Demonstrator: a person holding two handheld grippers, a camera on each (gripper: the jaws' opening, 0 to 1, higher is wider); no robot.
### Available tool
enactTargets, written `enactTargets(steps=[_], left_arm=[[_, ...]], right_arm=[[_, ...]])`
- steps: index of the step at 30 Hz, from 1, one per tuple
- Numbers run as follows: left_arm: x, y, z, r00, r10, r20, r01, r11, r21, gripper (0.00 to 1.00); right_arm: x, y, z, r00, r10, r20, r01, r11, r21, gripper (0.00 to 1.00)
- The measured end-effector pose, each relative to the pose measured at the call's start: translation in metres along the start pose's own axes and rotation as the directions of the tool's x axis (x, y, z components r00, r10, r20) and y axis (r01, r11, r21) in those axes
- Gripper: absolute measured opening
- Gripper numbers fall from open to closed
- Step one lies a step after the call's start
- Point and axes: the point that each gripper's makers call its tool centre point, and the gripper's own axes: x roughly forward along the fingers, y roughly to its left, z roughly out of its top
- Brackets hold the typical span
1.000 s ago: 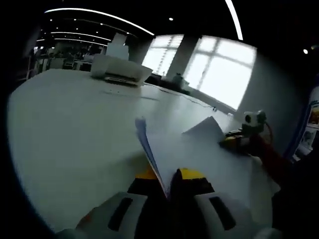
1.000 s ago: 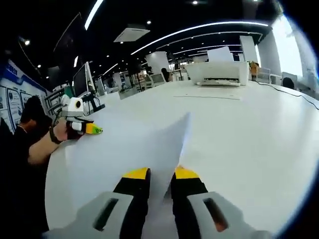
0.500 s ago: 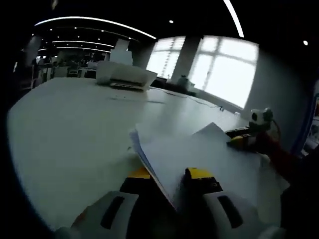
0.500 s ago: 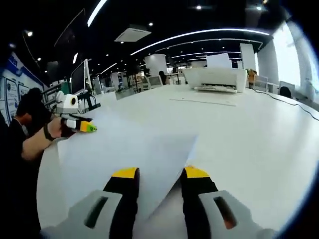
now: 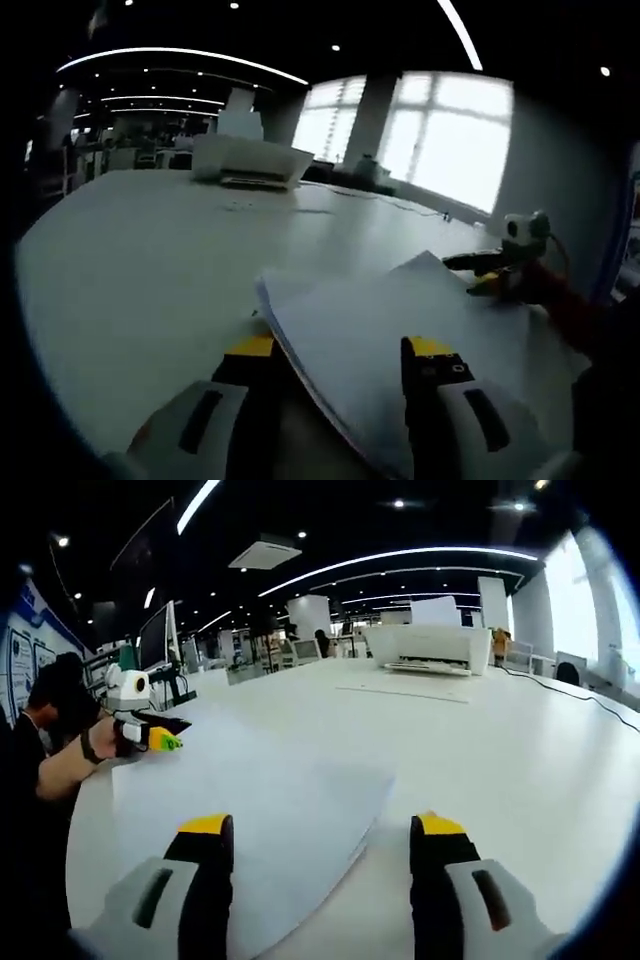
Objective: Organize the stack of printing papers by aligning and flattening the scattered papers on the table
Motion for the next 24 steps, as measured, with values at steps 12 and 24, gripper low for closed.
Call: enactTargets(steps=[12,24], left_arm=[[-0.012,-0.004,0.003,1.0,0.011,-0.001,-0.011,0.991,0.13,0.84],[-0.039,-0.024,0.017,1.0,-0.008,0.024,0.003,0.983,0.182,0.97]], right_arm=[[-0.014,0.0,0.009,0.999,-0.014,0.043,0.013,1.0,0.019,0.83],[-0.05,0.011,0.012,0.999,-0.016,0.051,0.016,1.0,-0.016,0.9]])
